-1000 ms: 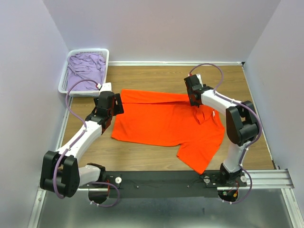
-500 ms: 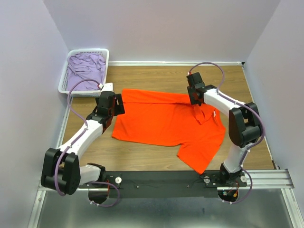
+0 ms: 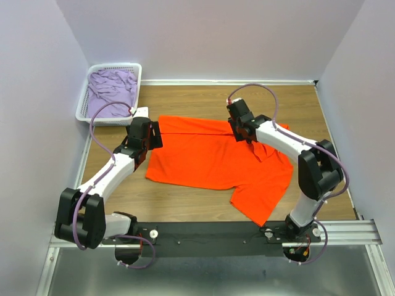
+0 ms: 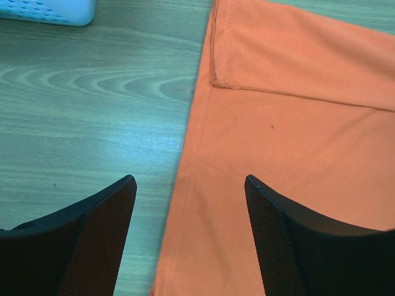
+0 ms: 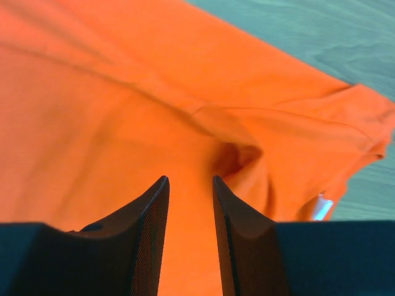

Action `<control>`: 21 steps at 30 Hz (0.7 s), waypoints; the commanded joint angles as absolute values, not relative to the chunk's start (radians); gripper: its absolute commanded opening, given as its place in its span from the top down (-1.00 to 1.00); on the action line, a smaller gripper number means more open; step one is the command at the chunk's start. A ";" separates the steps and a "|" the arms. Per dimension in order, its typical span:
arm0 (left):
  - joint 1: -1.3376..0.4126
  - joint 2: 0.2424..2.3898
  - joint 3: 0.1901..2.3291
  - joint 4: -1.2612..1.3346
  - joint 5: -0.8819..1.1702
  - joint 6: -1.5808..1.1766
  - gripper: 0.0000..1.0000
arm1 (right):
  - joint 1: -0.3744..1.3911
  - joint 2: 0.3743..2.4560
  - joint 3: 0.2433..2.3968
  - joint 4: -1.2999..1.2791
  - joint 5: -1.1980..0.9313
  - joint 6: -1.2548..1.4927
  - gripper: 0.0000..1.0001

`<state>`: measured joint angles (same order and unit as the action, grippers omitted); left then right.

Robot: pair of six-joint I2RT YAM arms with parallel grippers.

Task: Fold and stack the t-shirts
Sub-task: Fold the tshirt

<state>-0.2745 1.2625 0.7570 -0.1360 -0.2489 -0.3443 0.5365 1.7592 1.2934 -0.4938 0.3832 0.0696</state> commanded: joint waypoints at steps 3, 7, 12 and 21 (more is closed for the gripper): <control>-0.273 1.270 0.785 -0.118 -0.247 -0.333 -0.57 | 0.548 1.804 1.253 -0.518 0.375 0.097 0.18; -0.273 1.269 0.782 -0.118 -0.245 -0.328 -0.57 | 0.548 1.842 1.238 -0.517 0.469 0.080 0.18; -0.273 1.266 0.781 -0.120 -0.247 -0.327 -0.57 | 0.525 1.868 1.250 -0.517 0.528 0.057 0.18; -0.273 1.270 0.781 -0.118 -0.244 -0.314 -0.56 | 0.492 1.894 1.284 -0.515 0.614 0.009 0.16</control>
